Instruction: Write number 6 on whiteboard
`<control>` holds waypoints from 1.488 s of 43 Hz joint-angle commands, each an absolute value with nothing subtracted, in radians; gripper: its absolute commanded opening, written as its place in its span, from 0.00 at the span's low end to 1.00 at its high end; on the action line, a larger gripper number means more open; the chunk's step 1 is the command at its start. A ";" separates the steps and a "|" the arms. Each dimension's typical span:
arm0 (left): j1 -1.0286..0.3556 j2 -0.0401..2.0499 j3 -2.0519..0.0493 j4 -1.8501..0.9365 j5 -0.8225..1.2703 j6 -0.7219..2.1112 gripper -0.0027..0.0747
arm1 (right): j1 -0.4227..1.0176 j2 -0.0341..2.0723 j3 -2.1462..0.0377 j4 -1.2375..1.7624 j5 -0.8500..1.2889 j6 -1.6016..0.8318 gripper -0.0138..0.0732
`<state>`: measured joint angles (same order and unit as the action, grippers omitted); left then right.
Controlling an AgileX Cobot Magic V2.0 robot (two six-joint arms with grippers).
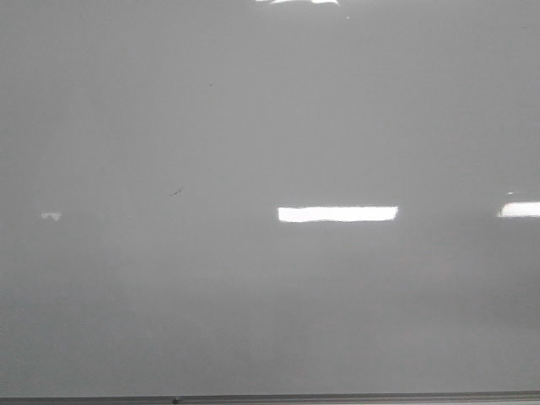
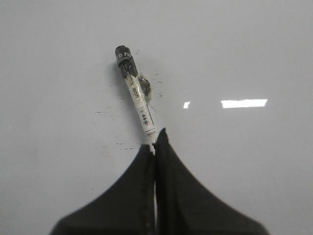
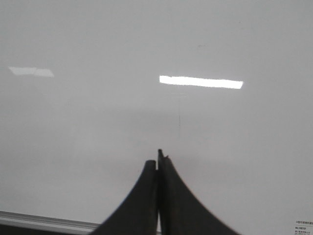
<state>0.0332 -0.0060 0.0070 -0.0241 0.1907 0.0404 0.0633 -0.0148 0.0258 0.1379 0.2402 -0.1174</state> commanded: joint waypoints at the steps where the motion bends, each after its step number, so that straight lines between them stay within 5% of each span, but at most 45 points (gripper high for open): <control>1: 0.033 -0.020 0.012 -0.033 0.107 0.031 0.01 | 0.066 -0.024 0.012 0.132 0.168 -0.118 0.08; 53: 0.033 -0.020 0.012 -0.033 0.105 0.031 0.01 | 0.066 -0.024 0.012 0.138 0.119 -0.118 0.08; 64: 0.033 -0.020 -0.004 -0.056 -0.110 0.031 0.01 | 0.066 -0.024 -0.060 0.140 0.056 -0.118 0.08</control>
<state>0.0332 -0.0060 0.0070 -0.0428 0.0717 0.0404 0.0633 -0.0148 0.0152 0.1379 0.1425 -0.1174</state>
